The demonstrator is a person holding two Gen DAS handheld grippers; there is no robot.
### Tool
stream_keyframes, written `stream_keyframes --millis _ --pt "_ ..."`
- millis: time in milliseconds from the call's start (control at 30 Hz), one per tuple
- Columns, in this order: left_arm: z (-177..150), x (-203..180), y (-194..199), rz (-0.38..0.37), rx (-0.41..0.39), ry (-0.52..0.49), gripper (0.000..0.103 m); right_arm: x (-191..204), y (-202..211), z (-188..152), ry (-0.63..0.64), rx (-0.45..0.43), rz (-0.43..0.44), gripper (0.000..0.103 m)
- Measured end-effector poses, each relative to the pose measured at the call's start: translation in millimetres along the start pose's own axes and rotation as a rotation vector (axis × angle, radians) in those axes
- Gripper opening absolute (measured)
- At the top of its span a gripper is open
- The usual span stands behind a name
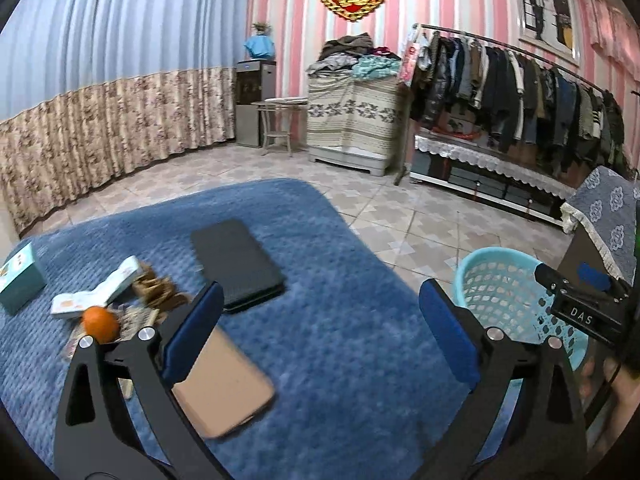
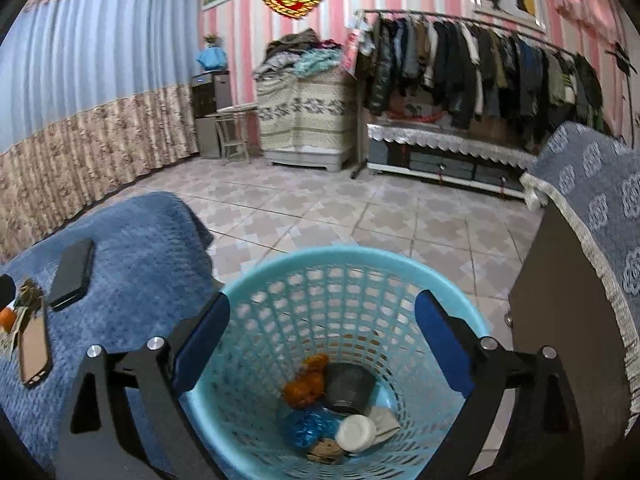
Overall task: Collect trash
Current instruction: 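Move both open tools back over the items on the rug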
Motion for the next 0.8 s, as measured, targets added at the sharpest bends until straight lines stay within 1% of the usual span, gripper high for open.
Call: stream_keyframes --millis 200,367,433,567,667,800 --pt "-5.5 34.5 28.7 0.066 -0.028 0.017 0.096 35.8 17.2 3.6 0.036 -0.017 0.072 0.092" --pt "-20.1 73.4 51.5 0.129 -0.022 0.069 0.096 80.2 33.1 2.0 0.124 -0.036 0.110 0.092" --pt "-24.9 89.2 60.0 0.164 -0.020 0.083 0.096 99.6 40.2 0.8 0.160 -0.044 0.143 0.092" --pt "-33.3 127.7 77.3 0.237 -0.015 0.116 0.096 127.8 51.3 -1.7 0.184 -0.042 0.221 0.092" --pt "-42.3 154.3 88.1 0.281 -0.011 0.147 0.096 149.7 57.1 -3.5 0.204 -0.037 0.282 0.092" --pt "-48.8 186.7 98.6 0.334 -0.002 0.181 0.096 175.5 63.4 -5.5 0.224 -0.022 0.340 0.092"
Point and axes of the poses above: each gripper's, at about its wrist camera, not at the fingertips, and y roughly against the way its jaws point, x to its left, z to its top, the point moved 3 cm from there along -y, roughly the way its jaws point, and after that the axes turned 12 degrees about -z, right-handed, at the moved point
